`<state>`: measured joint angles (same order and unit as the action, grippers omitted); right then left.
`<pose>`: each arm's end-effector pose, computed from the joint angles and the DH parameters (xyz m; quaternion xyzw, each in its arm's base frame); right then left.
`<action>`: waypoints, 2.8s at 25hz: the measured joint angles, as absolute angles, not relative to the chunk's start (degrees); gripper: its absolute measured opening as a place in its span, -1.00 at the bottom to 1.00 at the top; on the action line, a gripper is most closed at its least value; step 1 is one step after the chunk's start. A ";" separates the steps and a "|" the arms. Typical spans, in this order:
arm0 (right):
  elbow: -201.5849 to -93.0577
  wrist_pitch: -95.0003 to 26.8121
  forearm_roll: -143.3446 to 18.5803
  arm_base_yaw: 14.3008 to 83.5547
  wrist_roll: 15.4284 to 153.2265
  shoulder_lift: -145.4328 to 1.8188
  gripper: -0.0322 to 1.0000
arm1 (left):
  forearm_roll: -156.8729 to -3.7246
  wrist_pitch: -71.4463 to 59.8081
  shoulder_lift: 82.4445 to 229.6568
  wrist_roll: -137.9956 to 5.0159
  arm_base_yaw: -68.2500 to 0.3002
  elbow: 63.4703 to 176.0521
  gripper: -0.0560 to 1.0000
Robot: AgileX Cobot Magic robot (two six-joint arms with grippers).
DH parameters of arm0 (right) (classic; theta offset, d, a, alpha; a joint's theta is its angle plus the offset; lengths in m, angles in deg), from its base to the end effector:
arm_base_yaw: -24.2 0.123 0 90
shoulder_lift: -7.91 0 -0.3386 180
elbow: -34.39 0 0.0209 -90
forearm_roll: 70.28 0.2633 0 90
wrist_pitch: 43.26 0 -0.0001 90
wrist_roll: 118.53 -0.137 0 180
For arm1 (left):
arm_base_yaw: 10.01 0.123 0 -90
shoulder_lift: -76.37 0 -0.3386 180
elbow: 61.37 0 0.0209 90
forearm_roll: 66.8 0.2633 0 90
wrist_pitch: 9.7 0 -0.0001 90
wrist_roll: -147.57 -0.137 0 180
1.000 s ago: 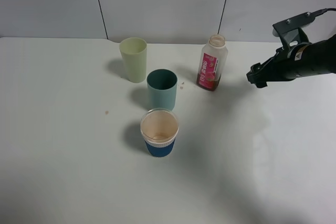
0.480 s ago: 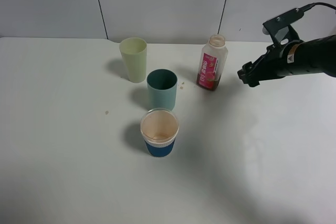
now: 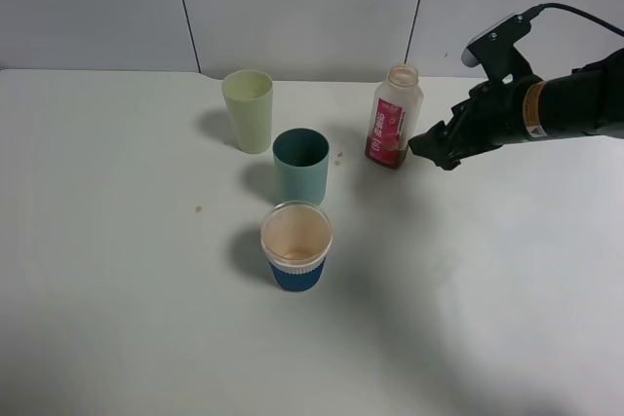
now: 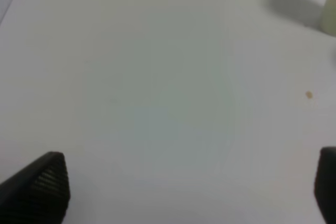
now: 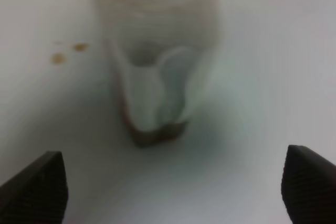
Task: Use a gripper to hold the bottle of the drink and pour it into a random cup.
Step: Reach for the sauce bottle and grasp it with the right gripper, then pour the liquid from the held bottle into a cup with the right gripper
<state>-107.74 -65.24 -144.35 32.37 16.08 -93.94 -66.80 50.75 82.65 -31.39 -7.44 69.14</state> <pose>0.3381 0.0983 0.1792 -0.3455 0.8373 0.1004 0.4116 -0.0078 -0.0003 0.2648 -0.0267 0.8486 0.0071 0.5282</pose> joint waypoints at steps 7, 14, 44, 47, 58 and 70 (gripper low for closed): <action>-107.74 -69.34 -145.17 28.52 15.95 -95.56 0.63 | -66.80 50.75 82.65 -31.39 -7.44 69.14 0.87; -109.65 -73.09 -145.57 27.82 20.63 -103.12 0.63 | -66.49 50.75 82.65 -31.39 -7.44 69.14 0.87; -119.10 -85.24 -141.95 27.82 30.00 -113.12 0.62 | -66.80 50.75 82.65 -31.39 -7.44 69.14 0.87; -119.10 -85.24 -141.95 27.82 32.05 -113.12 0.61 | -66.80 50.75 82.65 -31.39 -7.44 69.14 0.87; -119.10 -86.55 -140.56 27.82 34.12 -113.12 0.49 | -66.80 50.75 82.65 -31.39 -7.44 69.14 0.87; -119.10 -86.62 -139.47 27.82 28.63 -113.12 -0.24 | -66.80 50.75 82.65 -31.39 -7.44 69.14 0.87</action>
